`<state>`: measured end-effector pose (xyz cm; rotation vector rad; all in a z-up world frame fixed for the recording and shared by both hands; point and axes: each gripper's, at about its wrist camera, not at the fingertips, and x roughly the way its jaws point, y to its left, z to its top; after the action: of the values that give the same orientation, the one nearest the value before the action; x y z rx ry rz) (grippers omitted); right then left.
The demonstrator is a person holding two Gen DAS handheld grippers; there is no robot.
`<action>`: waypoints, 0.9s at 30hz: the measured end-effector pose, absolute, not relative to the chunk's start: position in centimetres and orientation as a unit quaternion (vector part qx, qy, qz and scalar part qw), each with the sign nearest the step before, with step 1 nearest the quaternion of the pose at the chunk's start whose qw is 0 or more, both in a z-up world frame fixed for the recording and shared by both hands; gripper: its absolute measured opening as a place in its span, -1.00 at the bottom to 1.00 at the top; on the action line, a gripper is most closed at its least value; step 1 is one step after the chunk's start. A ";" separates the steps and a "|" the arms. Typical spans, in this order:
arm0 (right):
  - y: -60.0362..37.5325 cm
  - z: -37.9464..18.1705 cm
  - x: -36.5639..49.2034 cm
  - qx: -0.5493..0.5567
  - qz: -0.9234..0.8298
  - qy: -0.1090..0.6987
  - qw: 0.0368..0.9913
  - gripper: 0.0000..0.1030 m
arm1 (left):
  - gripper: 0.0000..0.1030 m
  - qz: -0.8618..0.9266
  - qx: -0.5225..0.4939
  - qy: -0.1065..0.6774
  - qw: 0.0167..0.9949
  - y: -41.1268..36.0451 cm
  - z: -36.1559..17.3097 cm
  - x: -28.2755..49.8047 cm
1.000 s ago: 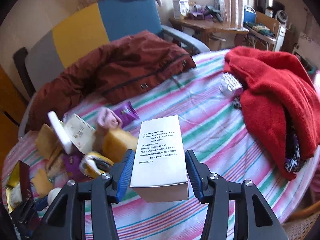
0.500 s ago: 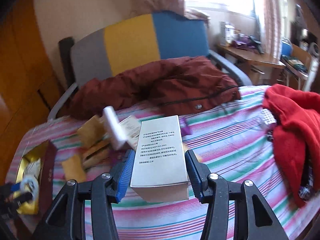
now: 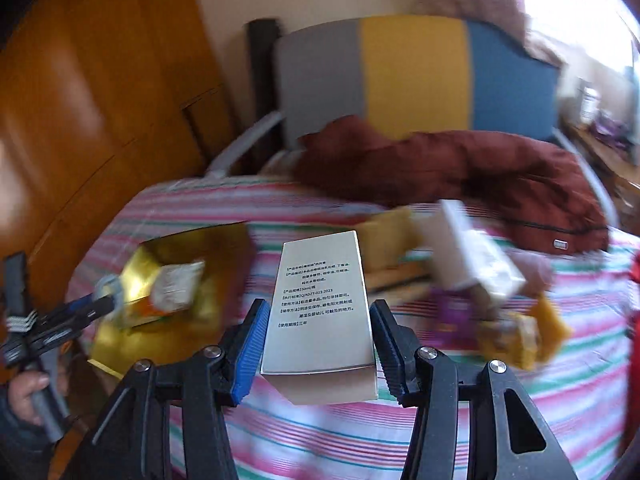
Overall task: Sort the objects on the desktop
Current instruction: 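Carry the grey sock to the gold tray and release it, then reach the right tool to the yellow sponge and grasp it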
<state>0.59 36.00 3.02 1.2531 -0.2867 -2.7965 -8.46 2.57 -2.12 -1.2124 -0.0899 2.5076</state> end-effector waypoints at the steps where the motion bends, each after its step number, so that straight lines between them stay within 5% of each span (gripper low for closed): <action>1: 34.8 2.8 0.0 0.412 -0.906 -0.088 0.042 0.02 | 0.31 0.887 -0.428 -0.033 0.170 2.1 -2.2 -8.8; 8: 26.4 2.4 -6.3 0.416 -0.903 -0.068 0.082 0.04 | 0.37 0.899 -0.419 -0.038 0.120 -0.1 -2.2 -13.5; 13: 24.4 2.1 -8.7 0.407 -0.907 -0.071 0.079 0.35 | 0.53 0.895 -0.427 -0.071 0.105 -2.1 -2.7 -14.2; 27: 27.0 -2.5 -2.1 0.446 -0.886 -0.114 0.057 0.59 | 0.55 0.885 -0.430 -0.071 0.166 0.6 -3.6 -7.0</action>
<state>-2.07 27.00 -2.46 1.3521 -0.3449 -2.6872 -6.96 0.57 -3.65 -1.2243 -0.2029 2.5187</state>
